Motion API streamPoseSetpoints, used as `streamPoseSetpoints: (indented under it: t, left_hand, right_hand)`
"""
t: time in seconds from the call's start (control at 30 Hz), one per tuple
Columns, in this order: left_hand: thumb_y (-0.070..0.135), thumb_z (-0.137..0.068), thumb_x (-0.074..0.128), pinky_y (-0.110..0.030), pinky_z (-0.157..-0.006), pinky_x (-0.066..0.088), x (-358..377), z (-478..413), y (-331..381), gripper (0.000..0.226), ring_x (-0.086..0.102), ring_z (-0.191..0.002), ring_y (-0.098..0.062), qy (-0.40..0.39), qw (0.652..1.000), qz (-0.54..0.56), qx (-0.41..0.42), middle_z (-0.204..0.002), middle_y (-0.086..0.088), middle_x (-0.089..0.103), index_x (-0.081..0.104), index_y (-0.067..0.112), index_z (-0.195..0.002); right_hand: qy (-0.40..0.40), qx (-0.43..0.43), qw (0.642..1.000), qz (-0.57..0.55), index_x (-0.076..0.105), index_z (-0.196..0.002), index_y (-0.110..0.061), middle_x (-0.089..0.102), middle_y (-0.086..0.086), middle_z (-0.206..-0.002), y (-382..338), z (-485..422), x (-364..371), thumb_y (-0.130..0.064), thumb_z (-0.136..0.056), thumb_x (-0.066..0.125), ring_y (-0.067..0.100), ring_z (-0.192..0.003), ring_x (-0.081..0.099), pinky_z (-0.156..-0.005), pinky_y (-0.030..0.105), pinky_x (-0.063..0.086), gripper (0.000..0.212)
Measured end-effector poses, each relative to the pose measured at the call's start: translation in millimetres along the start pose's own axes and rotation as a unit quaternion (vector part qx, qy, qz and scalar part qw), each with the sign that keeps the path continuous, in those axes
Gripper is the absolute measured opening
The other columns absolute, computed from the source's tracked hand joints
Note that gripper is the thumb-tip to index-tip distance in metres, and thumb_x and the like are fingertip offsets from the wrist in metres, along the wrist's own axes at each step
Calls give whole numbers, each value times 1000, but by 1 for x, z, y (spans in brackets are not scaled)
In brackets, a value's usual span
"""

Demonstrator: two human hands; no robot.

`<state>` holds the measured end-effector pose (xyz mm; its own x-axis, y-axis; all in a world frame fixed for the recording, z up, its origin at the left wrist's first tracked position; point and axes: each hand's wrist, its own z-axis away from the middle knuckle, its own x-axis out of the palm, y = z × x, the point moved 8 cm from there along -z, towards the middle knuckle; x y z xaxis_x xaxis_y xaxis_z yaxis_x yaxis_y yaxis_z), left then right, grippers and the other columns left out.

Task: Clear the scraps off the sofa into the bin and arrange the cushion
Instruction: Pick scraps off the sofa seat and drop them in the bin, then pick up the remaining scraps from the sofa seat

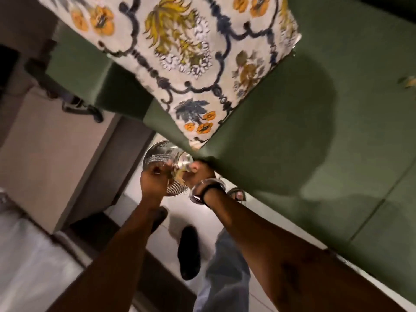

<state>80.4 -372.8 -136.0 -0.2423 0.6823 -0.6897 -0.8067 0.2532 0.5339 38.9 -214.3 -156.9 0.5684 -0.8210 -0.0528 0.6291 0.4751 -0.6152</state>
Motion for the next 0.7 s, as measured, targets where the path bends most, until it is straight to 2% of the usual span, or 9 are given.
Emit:
streamPoseSetpoints:
  t: [0.03, 0.1, 0.17, 0.27, 0.33, 0.4, 0.5, 0.6, 0.7]
  left_hand:
    - [5, -91, 64, -43, -85, 54, -4, -11, -7, 11, 72, -86, -21, -7, 1000, -8, -6, -85, -12, 78, 69, -4, -91]
    - [3, -91, 59, -43, -90, 53, -9, -24, -17, 14, 72, -97, -24, -13, 998, -52, -26, -94, -10, 79, 70, -1, -98]
    - [10, -90, 59, -42, -92, 52, -13, -18, -12, 20, 67, -105, -37, 5, 993, -118, -23, -108, -23, 73, 70, 1, -105]
    - [15, -90, 57, -45, -92, 53, 0, 25, 28, 19, 66, -101, -42, 32, 986, -153, 58, -107, -24, 72, 70, 6, -101]
    - [18, -91, 53, -48, -87, 55, 30, 72, 67, 21, 66, -96, -42, 8, 971, -155, 179, -104, -24, 71, 68, 6, -99]
    - [26, -90, 48, -45, -80, 57, 70, 129, 103, 27, 66, -92, -38, -63, 939, -141, 308, -103, -20, 68, 66, 9, -102]
    - [35, -91, 54, -35, -78, 56, 141, 203, 161, 25, 68, -91, -27, -153, 893, -122, 406, -112, -8, 65, 63, 21, -111]
    - [24, -90, 66, -39, -84, 58, 213, 236, 226, 27, 68, -99, -31, -163, 861, -114, 468, -118, -11, 64, 65, 16, -116]
    - [19, -90, 63, -42, -90, 55, 289, 248, 292, 36, 63, -106, -34, -178, 837, -134, 499, -125, -16, 58, 59, 14, -126]
  right_hand:
    - [-21, 14, 1000, 18, 52, -123, -2, 57, 21, -128, 1, -8, 11, -18, -85, 65, 34, -116, 55, -94, 35, 45, 44]
    - [-19, 13, 999, 44, 44, -131, -7, 51, 16, -136, 1, -14, 17, -21, -88, 60, 33, -122, 50, -99, 36, 42, 48]
    - [11, -11, 995, 96, 53, -123, -6, 57, 18, -128, 0, 0, 4, -20, -92, 53, 34, -116, 55, -95, 36, 45, 34]
    - [49, -61, 992, 101, 65, -105, -5, 68, 23, -108, 7, 46, -43, -18, -91, 53, 36, -99, 63, -89, 40, 52, 22]
    - [115, -94, 984, 97, 68, -97, -9, 73, 21, -97, 19, 83, -102, -17, -88, 59, 35, -90, 67, -82, 41, 54, 15]
    - [192, -106, 971, 97, 71, -95, -13, 75, 18, -94, 35, 118, -174, -17, -85, 63, 33, -85, 69, -80, 43, 56, 13]
    - [370, -120, 912, 131, 69, -97, -11, 71, 20, -98, 70, 178, -314, -8, -82, 64, 36, -77, 68, -73, 47, 58, 16]
    - [466, -19, 863, 194, 55, -122, -8, 53, 24, -123, 126, 216, -437, -13, -82, 65, 41, -99, 60, -91, 45, 51, 42]
    - [492, 85, 845, 194, 45, -131, -13, 43, 24, -129, 194, 236, -527, -19, -79, 69, 45, -105, 55, -94, 43, 48, 58]
